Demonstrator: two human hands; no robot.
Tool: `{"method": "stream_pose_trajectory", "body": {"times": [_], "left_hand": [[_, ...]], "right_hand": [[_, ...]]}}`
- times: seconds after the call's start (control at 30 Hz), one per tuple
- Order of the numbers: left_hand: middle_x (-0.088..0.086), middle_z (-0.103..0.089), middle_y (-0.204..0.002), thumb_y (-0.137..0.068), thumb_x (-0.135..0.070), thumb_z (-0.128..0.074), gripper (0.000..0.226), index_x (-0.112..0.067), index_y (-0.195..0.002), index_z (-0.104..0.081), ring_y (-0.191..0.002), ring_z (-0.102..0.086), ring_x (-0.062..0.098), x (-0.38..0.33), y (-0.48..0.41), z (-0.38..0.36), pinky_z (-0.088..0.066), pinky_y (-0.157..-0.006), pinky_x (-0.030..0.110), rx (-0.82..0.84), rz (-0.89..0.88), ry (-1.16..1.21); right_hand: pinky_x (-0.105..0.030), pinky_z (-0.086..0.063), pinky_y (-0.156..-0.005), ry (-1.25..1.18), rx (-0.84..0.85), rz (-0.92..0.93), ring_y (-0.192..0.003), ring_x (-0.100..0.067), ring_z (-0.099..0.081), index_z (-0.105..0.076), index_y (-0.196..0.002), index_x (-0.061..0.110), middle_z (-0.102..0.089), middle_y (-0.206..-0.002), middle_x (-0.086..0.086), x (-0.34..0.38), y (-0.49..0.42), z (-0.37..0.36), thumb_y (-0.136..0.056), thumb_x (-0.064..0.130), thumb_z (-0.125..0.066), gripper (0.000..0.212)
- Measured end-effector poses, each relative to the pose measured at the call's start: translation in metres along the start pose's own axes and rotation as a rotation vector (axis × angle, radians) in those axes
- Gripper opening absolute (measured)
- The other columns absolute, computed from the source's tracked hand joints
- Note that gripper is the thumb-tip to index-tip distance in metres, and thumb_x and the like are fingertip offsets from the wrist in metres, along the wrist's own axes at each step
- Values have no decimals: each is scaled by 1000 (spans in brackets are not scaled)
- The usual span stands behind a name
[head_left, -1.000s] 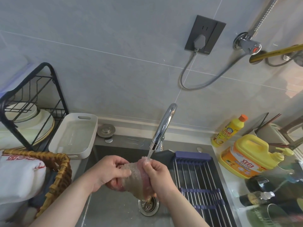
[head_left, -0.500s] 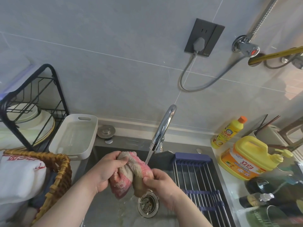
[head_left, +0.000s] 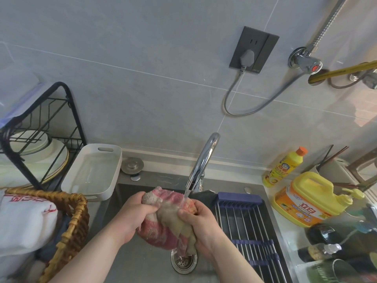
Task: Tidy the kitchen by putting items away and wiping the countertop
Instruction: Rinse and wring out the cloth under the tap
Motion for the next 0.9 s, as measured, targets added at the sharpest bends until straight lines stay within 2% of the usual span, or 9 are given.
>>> {"method": "stream_pose_trajectory", "body": {"times": [0.07,0.17,0.27,0.37,0.47,0.57,0.63,0.77,0.9], "left_hand": [[21,-72,-92,-87,3,-65,11,0,-97,-62,-83,-71,36,3,3,2,-57,-81,49,-34,6,165],[22,-71,-91,-88,4,-62,9,-1,-95,-60,-83,-70,38,7,9,1,-55,-79,50,-50,-10,240],[22,-71,-90,-87,4,-63,9,-2,-93,-60,-82,-70,37,11,12,3,-55,-79,49,-80,-53,238],[21,-71,-91,-87,2,-66,10,-3,-95,-61,-86,-70,38,12,14,4,-55,-81,51,-96,-99,197],[22,-71,-91,-84,-1,-70,12,-4,-92,-61,-86,-70,40,16,14,4,-54,-82,52,-89,-102,218],[20,-72,-89,-77,-8,-75,13,-13,-81,-64,-84,-70,38,17,10,-2,-56,-78,49,-86,-94,243],[21,-72,-90,-84,-2,-70,11,-10,-86,-64,-84,-70,38,19,7,-5,-57,-74,45,-102,-69,303],[20,-69,-90,-91,-3,-61,6,-5,-97,-58,-81,-68,35,15,3,-9,-55,-69,42,-131,20,501],[18,-64,-83,-95,-5,-54,7,-6,-89,-54,-74,-63,31,8,-2,-6,-51,-67,39,-171,71,623]], "right_hand": [[-51,-58,-81,129,-104,47,-80,-31,-69,-65,-96,1,-73,-91,-18,4,-3,-5,-86,31,-70,32],[-37,-41,-57,220,-239,73,-61,-21,-47,-53,-73,6,-50,-68,-11,7,-8,-9,-94,54,-53,52],[-37,-46,-52,248,-215,22,-56,-25,-51,-51,-73,10,-53,-64,-15,6,-8,-13,-88,49,-65,44],[-49,-61,-74,266,-42,-3,-83,-32,-74,-67,-92,7,-76,-91,-13,-3,-6,-18,-69,29,-83,36],[-36,-59,-68,261,-138,32,-76,-23,-72,-70,-96,6,-76,-92,-16,-5,-9,-12,-85,31,-74,28],[-34,-46,-61,294,-284,53,-64,-20,-57,-61,-89,-10,-66,-74,-19,-3,-11,-7,-86,65,-47,76],[-40,-54,-68,247,-283,13,-70,-29,-67,-62,-94,-11,-68,-75,-19,-4,-12,-4,-85,71,-41,86],[-57,-50,-99,-139,28,-223,-102,-42,-69,-64,-116,-6,-69,-112,-29,-4,-1,-13,-100,31,-51,43],[-57,-48,-100,-329,249,-167,-106,-41,-64,-58,-125,-6,-63,-122,-30,-4,4,-18,-90,0,-59,36]]}}
Point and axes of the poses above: each hand's wrist, its own y-axis away from the middle knuckle, its own z-axis out of the back of the hand, x = y × z, the point moved 5 cm from there along -y, towards the middle knuckle
